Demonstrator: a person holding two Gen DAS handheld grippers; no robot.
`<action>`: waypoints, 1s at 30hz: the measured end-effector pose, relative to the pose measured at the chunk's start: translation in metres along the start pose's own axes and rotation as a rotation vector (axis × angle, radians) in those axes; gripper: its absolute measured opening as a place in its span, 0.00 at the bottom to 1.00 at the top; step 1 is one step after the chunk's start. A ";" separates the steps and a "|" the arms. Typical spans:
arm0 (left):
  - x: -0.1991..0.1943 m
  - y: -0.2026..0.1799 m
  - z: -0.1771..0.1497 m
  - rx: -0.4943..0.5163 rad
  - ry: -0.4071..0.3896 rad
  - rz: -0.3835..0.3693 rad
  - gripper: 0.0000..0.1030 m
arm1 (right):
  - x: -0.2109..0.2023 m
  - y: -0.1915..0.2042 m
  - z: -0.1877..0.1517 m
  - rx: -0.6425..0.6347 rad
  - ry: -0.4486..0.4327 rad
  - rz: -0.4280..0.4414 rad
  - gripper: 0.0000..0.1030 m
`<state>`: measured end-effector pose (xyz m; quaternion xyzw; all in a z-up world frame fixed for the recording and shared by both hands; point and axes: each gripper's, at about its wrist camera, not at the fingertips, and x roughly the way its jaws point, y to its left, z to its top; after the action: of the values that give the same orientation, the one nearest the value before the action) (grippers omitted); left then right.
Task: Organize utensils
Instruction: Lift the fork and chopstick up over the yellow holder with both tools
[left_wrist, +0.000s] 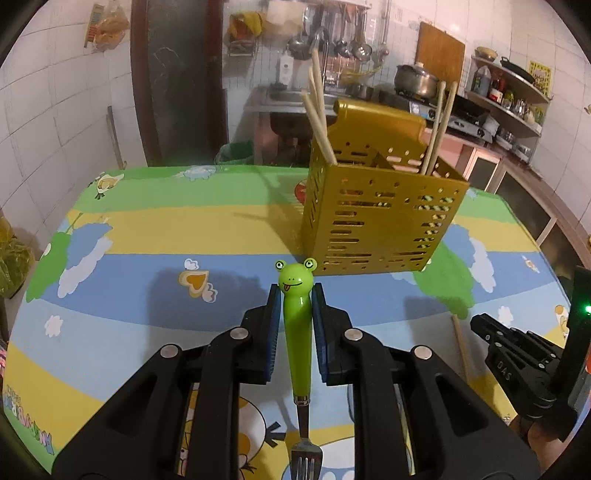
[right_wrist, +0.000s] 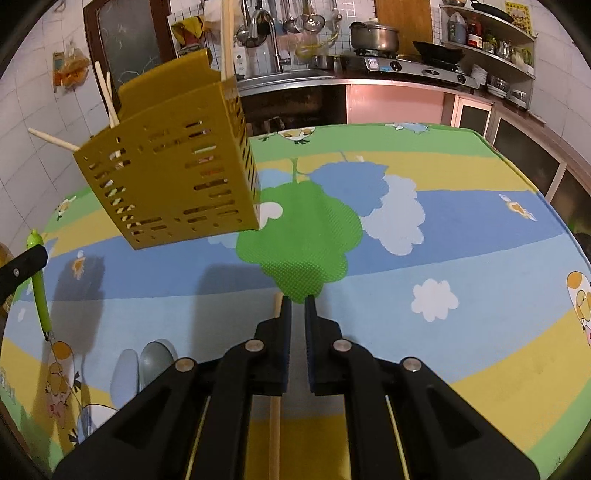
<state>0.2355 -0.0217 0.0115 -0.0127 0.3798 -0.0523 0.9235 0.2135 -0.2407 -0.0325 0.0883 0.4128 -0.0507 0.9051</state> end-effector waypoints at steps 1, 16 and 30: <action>0.004 0.000 0.000 0.001 0.008 0.001 0.15 | 0.001 0.000 0.000 -0.001 0.001 0.003 0.32; 0.032 0.000 -0.002 0.009 0.060 0.003 0.15 | 0.017 0.013 -0.001 -0.057 0.072 0.003 0.06; -0.050 0.007 -0.009 -0.008 -0.128 0.013 0.15 | -0.103 0.011 0.009 -0.029 -0.373 0.077 0.06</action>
<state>0.1947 -0.0094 0.0393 -0.0174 0.3202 -0.0438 0.9462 0.1547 -0.2301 0.0524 0.0802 0.2349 -0.0259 0.9684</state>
